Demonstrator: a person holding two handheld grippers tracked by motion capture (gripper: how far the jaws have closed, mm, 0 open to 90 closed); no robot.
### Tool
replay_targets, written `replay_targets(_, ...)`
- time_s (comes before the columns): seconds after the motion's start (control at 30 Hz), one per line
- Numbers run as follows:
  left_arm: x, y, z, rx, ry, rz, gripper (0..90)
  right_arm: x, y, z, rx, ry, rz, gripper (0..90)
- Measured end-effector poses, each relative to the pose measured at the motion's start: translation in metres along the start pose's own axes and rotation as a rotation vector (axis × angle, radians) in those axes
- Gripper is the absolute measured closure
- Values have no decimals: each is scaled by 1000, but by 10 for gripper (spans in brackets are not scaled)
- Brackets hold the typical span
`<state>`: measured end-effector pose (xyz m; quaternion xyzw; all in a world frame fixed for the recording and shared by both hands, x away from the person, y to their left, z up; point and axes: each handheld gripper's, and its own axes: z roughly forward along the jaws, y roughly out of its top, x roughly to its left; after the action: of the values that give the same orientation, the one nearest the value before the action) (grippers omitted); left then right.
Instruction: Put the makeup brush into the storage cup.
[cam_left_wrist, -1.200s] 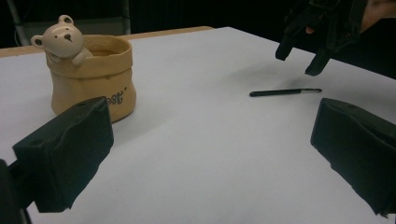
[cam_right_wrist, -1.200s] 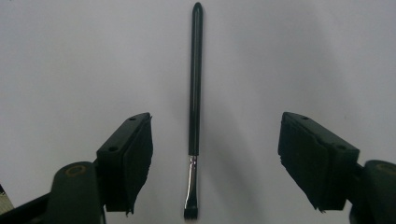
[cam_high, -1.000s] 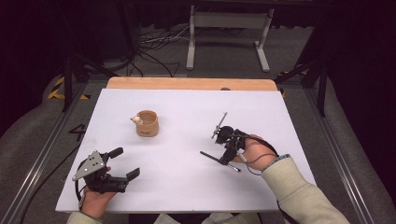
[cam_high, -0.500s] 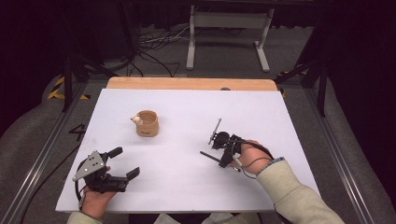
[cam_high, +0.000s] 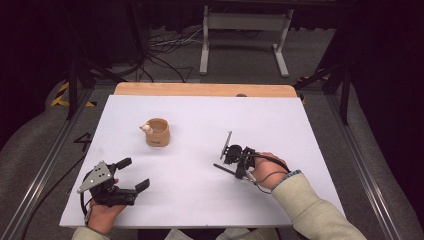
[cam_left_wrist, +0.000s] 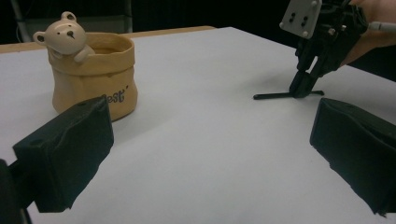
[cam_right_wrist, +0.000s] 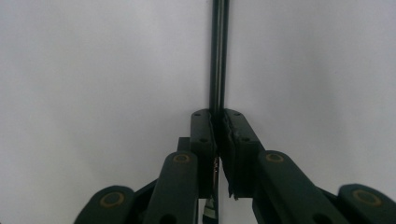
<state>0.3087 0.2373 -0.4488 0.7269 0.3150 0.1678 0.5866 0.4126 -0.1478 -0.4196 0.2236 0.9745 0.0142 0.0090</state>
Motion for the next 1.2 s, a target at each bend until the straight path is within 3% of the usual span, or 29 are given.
replay_targets(0.33, -1, 1, 2, 23, -4, 18, 17, 0, -1, -1, -10, 8, -1, 844)
replay_targets(0.53, -1, 3, 4, 27, -13, 19, 20, 2, -1, -14, -31, -8, -23, 845)
replay_targets(0.93, -6, 18, 17, 32, -81, 49, 45, 14, 0, -46, -59, -39, -114, 845)
replay_targets(1.2, -11, 34, 39, 31, -156, 78, 44, 25, 1, -64, -68, -51, -173, 844)
